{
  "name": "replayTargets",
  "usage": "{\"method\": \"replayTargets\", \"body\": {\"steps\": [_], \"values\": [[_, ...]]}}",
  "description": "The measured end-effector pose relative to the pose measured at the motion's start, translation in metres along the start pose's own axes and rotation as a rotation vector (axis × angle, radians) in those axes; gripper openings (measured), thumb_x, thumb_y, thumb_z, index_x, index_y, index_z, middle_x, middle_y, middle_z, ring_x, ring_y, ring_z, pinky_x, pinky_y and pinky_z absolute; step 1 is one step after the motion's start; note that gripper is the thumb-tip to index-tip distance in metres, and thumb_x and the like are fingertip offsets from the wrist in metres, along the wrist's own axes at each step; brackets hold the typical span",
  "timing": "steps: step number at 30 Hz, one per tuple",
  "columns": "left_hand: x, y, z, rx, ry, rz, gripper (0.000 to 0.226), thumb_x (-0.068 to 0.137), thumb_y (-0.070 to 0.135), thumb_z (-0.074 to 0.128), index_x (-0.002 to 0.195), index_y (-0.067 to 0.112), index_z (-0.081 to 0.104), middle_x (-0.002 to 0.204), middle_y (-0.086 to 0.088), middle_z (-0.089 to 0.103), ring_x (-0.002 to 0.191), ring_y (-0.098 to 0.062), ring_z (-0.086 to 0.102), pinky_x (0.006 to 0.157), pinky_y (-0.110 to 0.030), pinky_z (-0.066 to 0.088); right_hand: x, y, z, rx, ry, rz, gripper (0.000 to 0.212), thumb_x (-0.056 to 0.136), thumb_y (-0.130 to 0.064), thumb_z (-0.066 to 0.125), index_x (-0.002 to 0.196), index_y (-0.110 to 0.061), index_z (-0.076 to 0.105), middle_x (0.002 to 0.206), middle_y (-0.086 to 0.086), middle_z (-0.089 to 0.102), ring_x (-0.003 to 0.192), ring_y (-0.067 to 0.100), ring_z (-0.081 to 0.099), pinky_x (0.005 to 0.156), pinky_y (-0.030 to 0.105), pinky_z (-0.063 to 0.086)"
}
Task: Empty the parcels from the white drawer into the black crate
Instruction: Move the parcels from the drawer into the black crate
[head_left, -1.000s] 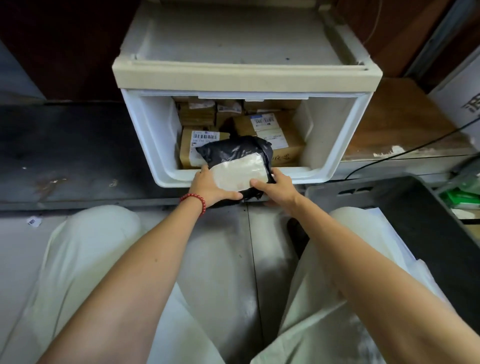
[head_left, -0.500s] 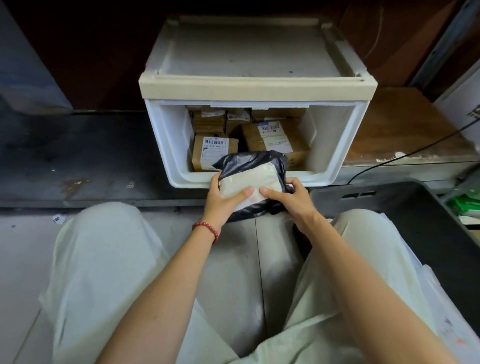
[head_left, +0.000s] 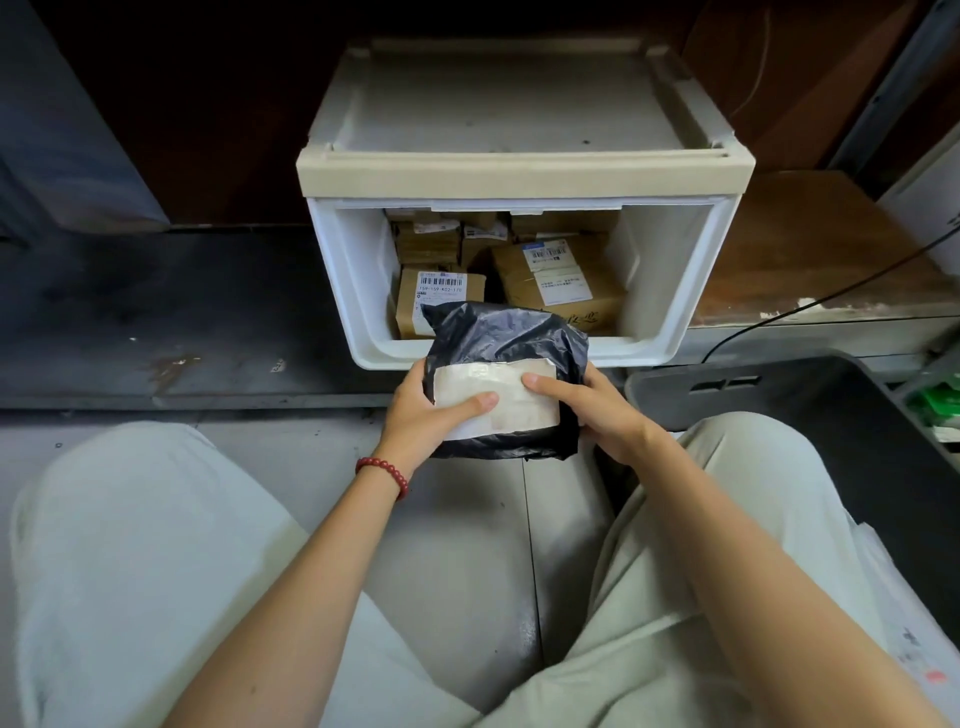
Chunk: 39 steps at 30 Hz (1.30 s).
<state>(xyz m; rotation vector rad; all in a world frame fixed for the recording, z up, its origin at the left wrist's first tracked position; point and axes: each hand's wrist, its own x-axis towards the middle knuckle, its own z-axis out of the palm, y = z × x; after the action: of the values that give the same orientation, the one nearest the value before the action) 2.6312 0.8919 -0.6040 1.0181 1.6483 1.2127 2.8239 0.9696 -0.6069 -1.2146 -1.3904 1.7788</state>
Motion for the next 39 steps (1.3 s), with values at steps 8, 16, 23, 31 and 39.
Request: {"method": "replayTargets", "body": {"steps": [8,16,23,31,39], "values": [[0.000,0.001,0.005,0.074,-0.001,-0.019,0.068,0.070,0.054,0.076,0.129,0.031,0.051,0.121,0.014,0.061,0.111,-0.009,0.057,0.097,-0.032,0.047,-0.002,0.003,0.002,-0.003,0.119,-0.046,0.053,0.081,-0.027,0.077,0.129,-0.022,0.054,0.119,-0.005,0.066,0.106,0.012,0.064,0.086,0.021,0.050],[-0.005,0.017,0.008,-0.073,-0.031,-0.093,0.044,0.091,0.036,0.061,0.130,0.035,0.041,0.134,-0.004,0.045,0.098,-0.019,0.061,0.063,-0.040,0.061,0.002,0.002,-0.008,0.105,0.197,0.209,0.067,0.083,-0.034,0.072,0.139,-0.030,0.034,0.124,0.000,0.057,0.097,0.019,0.064,0.066,0.029,0.052],[0.001,0.027,-0.003,0.078,-0.080,-0.219,0.050,0.089,0.068,0.038,0.122,0.033,0.049,0.118,0.002,0.059,0.086,-0.022,0.069,0.076,-0.038,0.057,0.000,-0.001,-0.013,0.211,0.087,0.452,0.022,0.092,-0.028,0.052,0.073,-0.017,0.056,0.053,-0.004,0.056,0.038,0.004,0.051,0.032,0.011,0.034],[0.005,0.020,-0.002,-0.017,-0.059,-0.251,0.063,0.085,0.073,0.038,0.127,0.029,0.052,0.124,0.002,0.057,0.101,-0.020,0.063,0.084,-0.044,0.054,-0.004,0.000,-0.005,0.060,0.113,0.410,0.031,0.089,-0.035,0.061,0.109,-0.011,0.062,0.087,0.002,0.067,0.077,0.014,0.063,0.053,0.023,0.052],[0.002,0.012,0.015,0.196,0.009,0.186,0.065,0.073,0.030,0.081,0.121,0.037,0.038,0.126,0.010,0.048,0.112,-0.014,0.048,0.085,-0.023,0.044,-0.007,-0.009,-0.007,-0.150,0.191,-0.043,0.066,0.079,-0.023,0.080,0.128,-0.023,0.036,0.114,-0.007,0.059,0.095,0.001,0.059,0.073,0.017,0.049]]}}
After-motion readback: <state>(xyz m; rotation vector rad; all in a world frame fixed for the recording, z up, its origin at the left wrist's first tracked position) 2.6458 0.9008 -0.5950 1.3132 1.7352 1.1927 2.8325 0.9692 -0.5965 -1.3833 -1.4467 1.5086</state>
